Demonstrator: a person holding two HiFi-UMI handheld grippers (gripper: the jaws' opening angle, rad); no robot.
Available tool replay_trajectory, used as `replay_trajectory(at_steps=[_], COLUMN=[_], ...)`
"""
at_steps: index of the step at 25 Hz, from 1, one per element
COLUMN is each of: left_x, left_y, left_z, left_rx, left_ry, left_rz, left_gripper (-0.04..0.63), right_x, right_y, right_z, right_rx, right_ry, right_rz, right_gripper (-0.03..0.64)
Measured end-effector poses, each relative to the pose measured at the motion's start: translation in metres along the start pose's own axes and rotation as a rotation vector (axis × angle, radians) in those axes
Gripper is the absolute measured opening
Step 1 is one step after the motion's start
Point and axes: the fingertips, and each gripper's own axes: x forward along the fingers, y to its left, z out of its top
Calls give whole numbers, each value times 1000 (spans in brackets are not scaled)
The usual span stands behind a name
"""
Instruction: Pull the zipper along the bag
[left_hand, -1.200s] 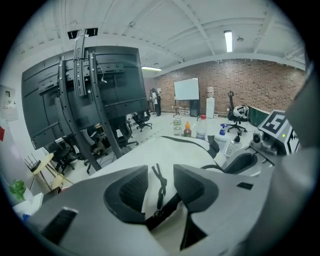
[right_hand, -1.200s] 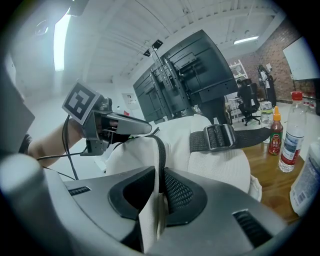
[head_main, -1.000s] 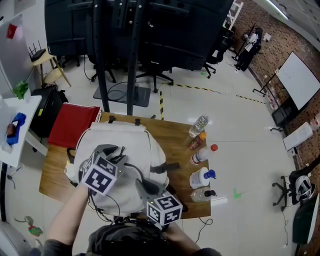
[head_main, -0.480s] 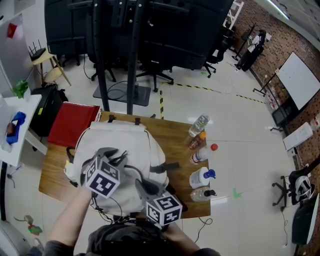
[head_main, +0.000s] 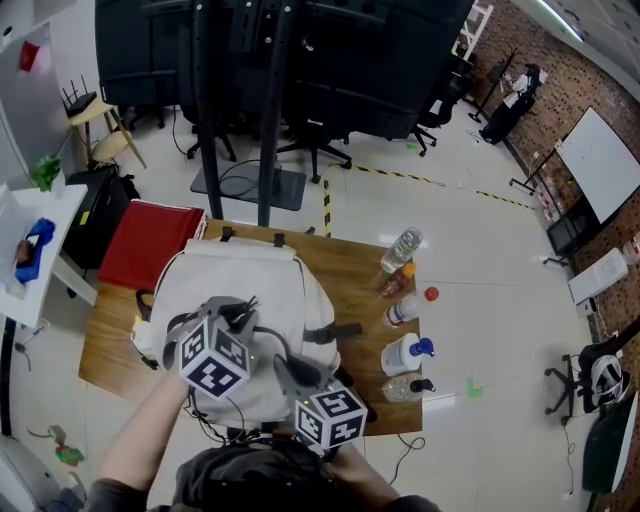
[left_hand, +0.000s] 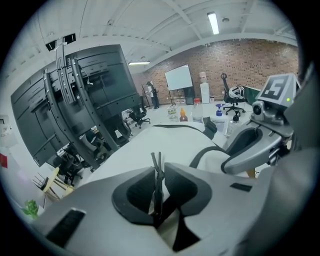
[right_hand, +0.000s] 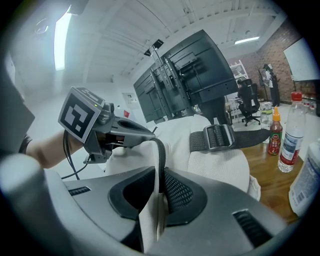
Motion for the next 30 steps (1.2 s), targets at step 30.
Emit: replay_trajectory(at_steps=[30], left_x=[-69], left_y=[54], left_z=[-14], left_rx=[-280], left_ry=[-215], left_rz=[63], left_gripper=[61], right_x=[-1], right_y=[3], right_z=[1], right_rx=[-13], right_ry=[-23], right_rz=[2], right_gripper=[64])
